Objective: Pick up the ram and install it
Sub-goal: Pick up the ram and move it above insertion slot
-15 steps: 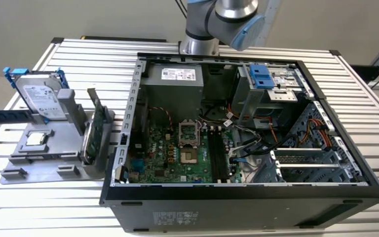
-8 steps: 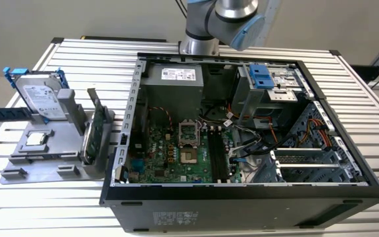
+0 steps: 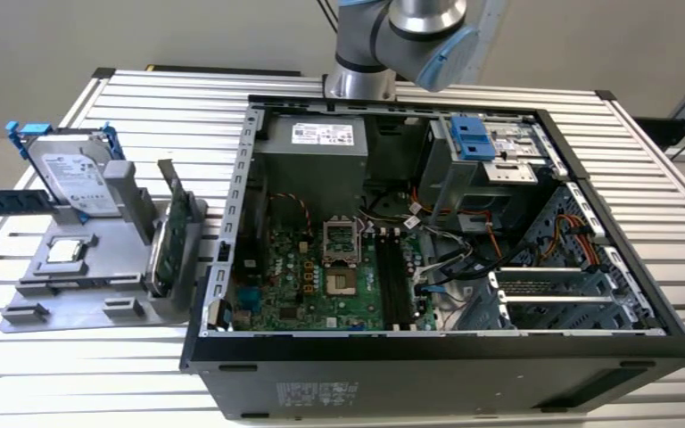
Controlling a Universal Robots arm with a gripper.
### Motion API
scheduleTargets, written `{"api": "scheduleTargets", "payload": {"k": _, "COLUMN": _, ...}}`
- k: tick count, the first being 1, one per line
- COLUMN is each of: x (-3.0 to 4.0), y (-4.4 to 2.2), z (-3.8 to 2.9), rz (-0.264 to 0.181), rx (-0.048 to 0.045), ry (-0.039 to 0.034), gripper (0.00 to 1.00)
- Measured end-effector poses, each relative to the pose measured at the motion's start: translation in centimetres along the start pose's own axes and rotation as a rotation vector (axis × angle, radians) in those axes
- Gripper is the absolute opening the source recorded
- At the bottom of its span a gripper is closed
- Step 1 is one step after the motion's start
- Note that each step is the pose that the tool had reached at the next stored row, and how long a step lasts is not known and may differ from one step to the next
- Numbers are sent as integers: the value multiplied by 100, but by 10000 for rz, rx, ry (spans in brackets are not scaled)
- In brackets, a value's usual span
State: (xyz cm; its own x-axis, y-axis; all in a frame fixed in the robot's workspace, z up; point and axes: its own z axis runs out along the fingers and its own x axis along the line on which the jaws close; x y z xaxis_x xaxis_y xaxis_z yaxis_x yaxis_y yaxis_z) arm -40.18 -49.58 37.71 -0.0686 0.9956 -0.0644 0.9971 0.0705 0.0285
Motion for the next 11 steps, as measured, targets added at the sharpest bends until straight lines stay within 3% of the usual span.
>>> {"api": "scheduleTargets", "payload": {"k": 11, "x": -5, "y": -5, "z": -85, "rz": 0, "rx": -2, "ry": 0, "gripper": 0}}
